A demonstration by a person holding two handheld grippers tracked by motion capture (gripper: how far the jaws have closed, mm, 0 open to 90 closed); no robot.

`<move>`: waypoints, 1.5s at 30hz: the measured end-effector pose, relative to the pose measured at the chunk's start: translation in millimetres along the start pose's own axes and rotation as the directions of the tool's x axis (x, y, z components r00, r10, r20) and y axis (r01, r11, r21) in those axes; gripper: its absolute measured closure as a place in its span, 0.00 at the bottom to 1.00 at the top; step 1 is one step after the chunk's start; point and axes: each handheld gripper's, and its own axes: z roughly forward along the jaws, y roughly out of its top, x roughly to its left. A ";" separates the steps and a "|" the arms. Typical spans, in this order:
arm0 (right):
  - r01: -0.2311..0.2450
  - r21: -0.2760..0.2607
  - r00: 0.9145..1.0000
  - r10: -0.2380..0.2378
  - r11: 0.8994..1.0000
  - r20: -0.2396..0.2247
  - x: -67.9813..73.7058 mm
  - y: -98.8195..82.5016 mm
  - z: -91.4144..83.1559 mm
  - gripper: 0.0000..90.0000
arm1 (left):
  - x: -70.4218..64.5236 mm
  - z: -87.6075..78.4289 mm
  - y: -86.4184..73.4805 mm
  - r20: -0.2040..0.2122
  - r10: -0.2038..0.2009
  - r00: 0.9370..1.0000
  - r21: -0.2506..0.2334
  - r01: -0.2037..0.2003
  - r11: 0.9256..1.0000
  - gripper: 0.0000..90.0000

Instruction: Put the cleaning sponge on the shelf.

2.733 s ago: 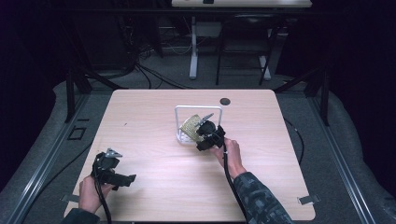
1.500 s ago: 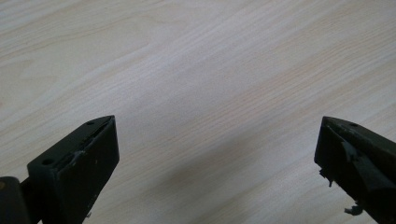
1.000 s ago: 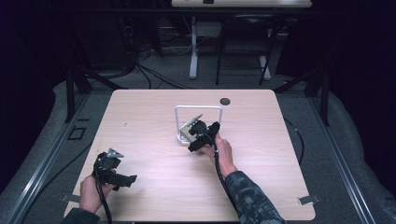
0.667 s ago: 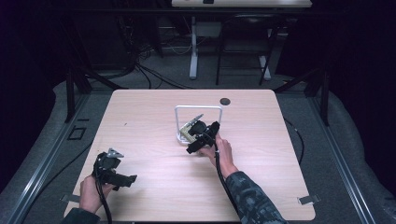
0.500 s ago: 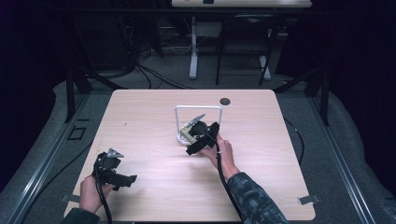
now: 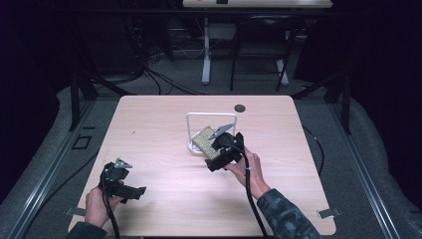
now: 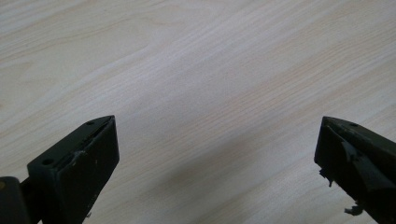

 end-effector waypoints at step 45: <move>-0.198 0.092 0.978 0.190 0.976 0.088 -42.7 -140.6 -55.2 0.07 | -3.4 5.4 3.6 0.022 0.030 0.999 0.021 -0.031 0.999 0.00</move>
